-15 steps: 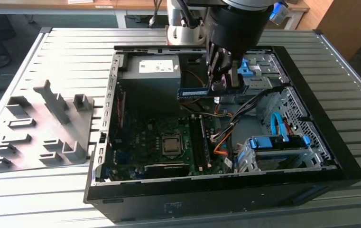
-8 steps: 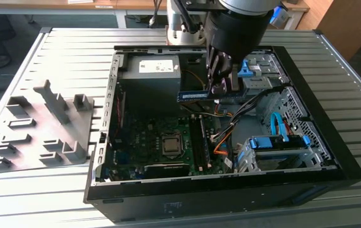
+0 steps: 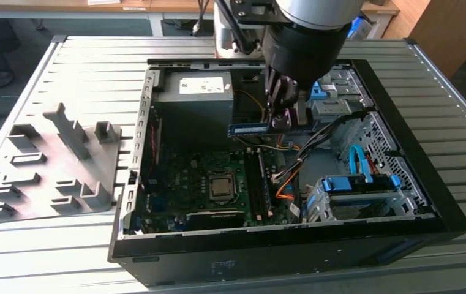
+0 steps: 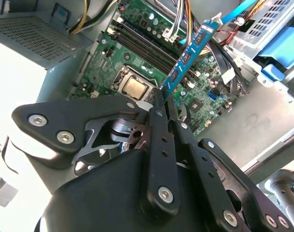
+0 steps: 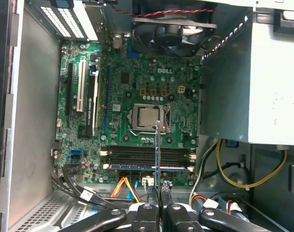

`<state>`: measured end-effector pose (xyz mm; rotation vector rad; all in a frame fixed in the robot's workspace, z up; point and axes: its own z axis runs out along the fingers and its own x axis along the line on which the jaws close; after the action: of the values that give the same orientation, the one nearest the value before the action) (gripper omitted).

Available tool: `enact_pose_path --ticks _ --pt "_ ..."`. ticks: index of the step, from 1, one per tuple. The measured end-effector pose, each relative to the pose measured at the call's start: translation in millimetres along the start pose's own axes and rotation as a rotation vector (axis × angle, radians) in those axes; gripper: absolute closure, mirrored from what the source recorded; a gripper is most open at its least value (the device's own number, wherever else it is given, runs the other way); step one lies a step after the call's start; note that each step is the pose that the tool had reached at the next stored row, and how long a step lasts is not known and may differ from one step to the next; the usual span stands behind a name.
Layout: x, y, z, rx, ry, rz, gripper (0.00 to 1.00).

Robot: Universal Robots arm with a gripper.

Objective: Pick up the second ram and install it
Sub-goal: 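Pick up the second ram and move it above second insertion slot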

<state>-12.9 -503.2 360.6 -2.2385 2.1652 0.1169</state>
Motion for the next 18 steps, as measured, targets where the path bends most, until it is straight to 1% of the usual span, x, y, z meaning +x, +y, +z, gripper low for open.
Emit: enact_pose_path --ticks 4,13,18 --pt "2.3 0.2 6.9 0.0000 -0.0001 0.000 0.86" --pt "3.7 0.4 23.1 0.0000 -0.0002 0.000 0.86" --pt "4.1 0.2 28.4 0.0000 -0.0001 0.000 0.86"
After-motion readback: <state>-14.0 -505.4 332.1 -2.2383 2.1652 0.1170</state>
